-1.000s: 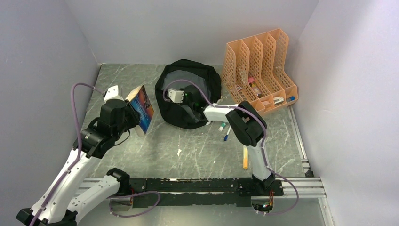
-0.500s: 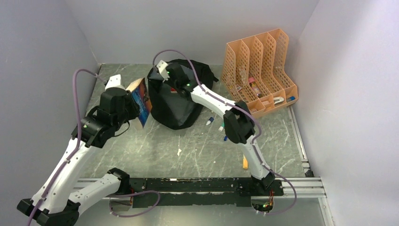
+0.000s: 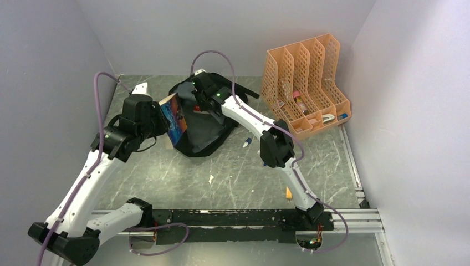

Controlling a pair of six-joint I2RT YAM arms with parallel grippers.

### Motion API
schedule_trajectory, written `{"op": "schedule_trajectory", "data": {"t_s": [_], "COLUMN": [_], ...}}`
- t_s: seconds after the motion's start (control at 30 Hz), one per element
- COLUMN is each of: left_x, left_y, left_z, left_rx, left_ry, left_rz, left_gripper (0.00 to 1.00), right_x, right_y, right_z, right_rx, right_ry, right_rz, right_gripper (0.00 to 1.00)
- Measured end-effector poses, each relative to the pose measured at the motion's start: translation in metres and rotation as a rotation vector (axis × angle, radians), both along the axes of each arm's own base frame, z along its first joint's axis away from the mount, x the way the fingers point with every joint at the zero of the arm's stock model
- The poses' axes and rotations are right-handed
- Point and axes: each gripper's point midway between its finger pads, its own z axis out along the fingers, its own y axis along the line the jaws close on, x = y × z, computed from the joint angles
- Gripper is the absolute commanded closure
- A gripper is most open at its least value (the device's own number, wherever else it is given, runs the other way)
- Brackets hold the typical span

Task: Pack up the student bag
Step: Place the book in the student bag.

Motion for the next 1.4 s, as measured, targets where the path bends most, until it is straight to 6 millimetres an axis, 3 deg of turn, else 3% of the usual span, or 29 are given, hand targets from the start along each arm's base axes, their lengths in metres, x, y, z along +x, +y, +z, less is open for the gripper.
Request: {"op": "schedule_trajectory", "data": {"t_s": [0.2, 0.4, 0.63, 1.1, 1.4], "left_x": [0.016, 0.021, 0.03, 0.091, 0.134], "left_y": [-0.002, -0.002, -0.016, -0.034, -0.045], "left_z": [-0.02, -0.059, -0.067, -0.065, -0.088], "left_rx": [-0.15, -0.319, -0.5, -0.785, -0.91], "left_ry": [0.065, 0.157, 0.16, 0.002, -0.065], "left_rz": [0.031, 0.095, 0.12, 0.178, 0.19], "left_gripper": [0.95, 0.95, 0.95, 0.95, 0.95], "right_x": [-0.004, -0.002, 0.002, -0.009, -0.021], "right_y": [0.003, -0.003, -0.004, -0.002, 0.01], "right_z": [0.004, 0.036, 0.072, 0.075, 0.079], "right_rx": [0.083, 0.108, 0.161, 0.244, 0.307], "right_ry": [0.053, -0.002, -0.065, -0.05, -0.02], "right_rz": [-0.053, -0.084, -0.097, -0.102, -0.093], "right_gripper": [1.0, 1.0, 1.0, 1.0, 1.0]}}
